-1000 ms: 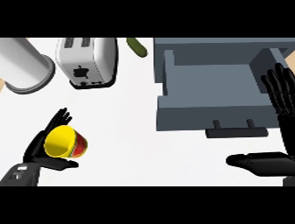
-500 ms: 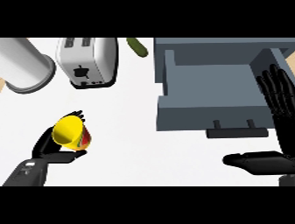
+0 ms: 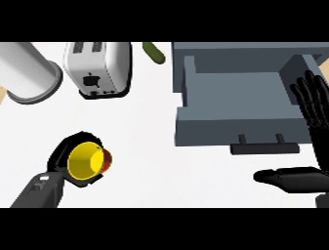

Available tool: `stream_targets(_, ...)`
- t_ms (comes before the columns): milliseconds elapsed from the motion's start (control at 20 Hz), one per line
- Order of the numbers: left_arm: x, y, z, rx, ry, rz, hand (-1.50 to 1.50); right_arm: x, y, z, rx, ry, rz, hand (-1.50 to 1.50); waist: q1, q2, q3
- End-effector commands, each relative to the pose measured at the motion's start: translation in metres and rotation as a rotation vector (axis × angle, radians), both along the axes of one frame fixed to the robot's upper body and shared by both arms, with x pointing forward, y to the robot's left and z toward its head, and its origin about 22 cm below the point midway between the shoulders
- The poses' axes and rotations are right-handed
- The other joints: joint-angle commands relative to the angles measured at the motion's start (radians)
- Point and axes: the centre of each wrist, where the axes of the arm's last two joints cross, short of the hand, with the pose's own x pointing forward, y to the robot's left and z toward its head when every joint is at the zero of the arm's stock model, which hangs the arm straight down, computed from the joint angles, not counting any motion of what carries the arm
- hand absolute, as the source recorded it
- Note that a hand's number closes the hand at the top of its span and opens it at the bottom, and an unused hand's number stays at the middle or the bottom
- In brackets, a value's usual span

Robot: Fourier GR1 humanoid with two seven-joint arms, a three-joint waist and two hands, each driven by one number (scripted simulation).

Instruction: Pick up the cup, place it into the drawer and close the drawer

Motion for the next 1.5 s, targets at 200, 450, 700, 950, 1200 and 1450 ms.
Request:
stream_targets(200, 0.0, 0.01, 0.003, -0.174, -0.217, 0.305, 1.5, -0.001, -0.008, 0.0, -0.003, -0.001, -0.021, -1.5, 0.005, 0.002, 0.001)
stream_targets(450, 0.005, 0.0, 0.003, -0.18, -0.311, 0.521, 1.5, -0.001, -0.007, 0.001, -0.001, -0.002, -0.017, -1.5, 0.004, 0.0, 0.002)
stream_targets(700, 0.033, -0.005, 0.028, -0.226, -0.397, 0.476, 1.5, 0.001, -0.014, 0.001, -0.006, -0.014, -0.025, -1.5, 0.01, -0.005, 0.003)
stream_targets(950, 0.056, -0.047, 0.051, -0.192, -0.417, 0.355, 1.5, -0.016, -0.019, -0.005, 0.0, 0.022, -0.055, -1.5, 0.02, -0.013, 0.006)
stream_targets(1200, 0.098, -0.074, 0.12, -0.126, -0.514, 0.293, 1.5, -0.001, -0.026, 0.012, -0.008, 0.014, -0.048, -1.5, 0.027, -0.014, 0.006)
stream_targets(1450, 0.108, -0.101, 0.177, -0.096, -0.512, 0.242, 1.5, -0.008, -0.044, -0.009, 0.004, 0.006, -0.067, -1.5, 0.028, -0.013, 0.006)
